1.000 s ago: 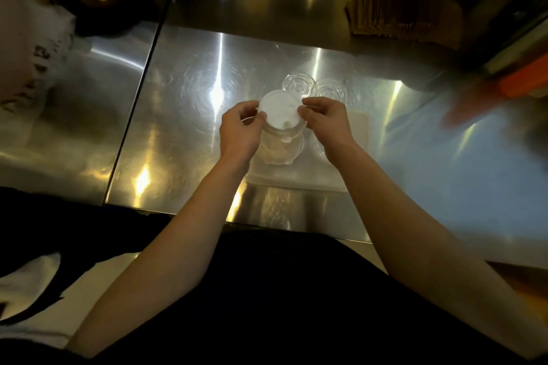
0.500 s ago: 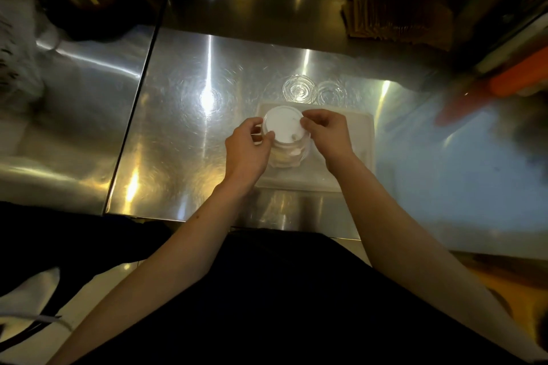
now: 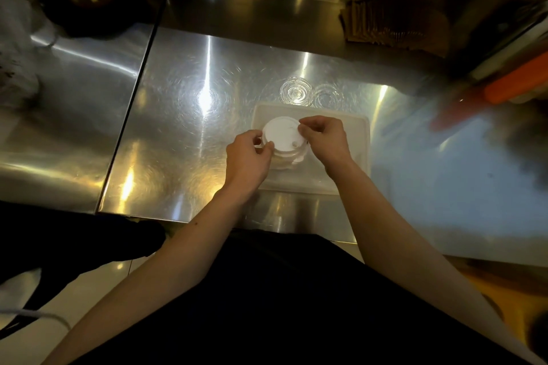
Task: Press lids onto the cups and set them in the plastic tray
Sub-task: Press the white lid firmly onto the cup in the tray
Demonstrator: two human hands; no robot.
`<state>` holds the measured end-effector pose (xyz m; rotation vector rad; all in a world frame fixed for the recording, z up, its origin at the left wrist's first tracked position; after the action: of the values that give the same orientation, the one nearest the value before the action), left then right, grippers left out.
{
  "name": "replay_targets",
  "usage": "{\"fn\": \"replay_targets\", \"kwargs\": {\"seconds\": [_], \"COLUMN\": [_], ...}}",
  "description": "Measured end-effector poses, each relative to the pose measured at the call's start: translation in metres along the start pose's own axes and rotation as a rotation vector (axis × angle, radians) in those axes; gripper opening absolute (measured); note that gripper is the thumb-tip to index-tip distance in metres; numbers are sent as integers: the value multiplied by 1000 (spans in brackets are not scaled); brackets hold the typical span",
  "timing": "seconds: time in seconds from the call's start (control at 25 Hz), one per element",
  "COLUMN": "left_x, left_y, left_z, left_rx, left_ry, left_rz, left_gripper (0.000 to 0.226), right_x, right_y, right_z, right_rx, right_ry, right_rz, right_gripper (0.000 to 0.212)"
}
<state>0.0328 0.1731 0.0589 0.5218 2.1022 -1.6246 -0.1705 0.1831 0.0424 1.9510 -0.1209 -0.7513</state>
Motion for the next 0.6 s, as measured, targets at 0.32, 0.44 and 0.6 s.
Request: {"fn": "replay_targets", "kwargs": {"seconds": [0.32,0.44,0.6], "left_x": [9,11,13], "left_y": [2,1,0], "left_z": [-10,-11,-11], "left_rx": [-2,5,10], "left_ry": [43,48,62], "left_rz": [54,58,74], "left_gripper": [29,32,25], "right_x": [9,9,9], "right_y": [3,4,3], "right_z": [6,6,5], "right_rx": [-57,-90,-105], "right_ry": [58,62,54], "right_rz": [-67,-91,-95], "right_gripper": [24,24,25]}}
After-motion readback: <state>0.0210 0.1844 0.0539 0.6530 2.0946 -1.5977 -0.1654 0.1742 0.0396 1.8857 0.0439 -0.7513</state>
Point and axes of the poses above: each hand's wrist, its own z-axis towards the middle knuckle, its own x-axis out of the palm, y = z × x, the point moved 10 cm from there along z, towards the middle knuckle, and after that the axes turned 9 degrees about -y, right-handed, at the moved point
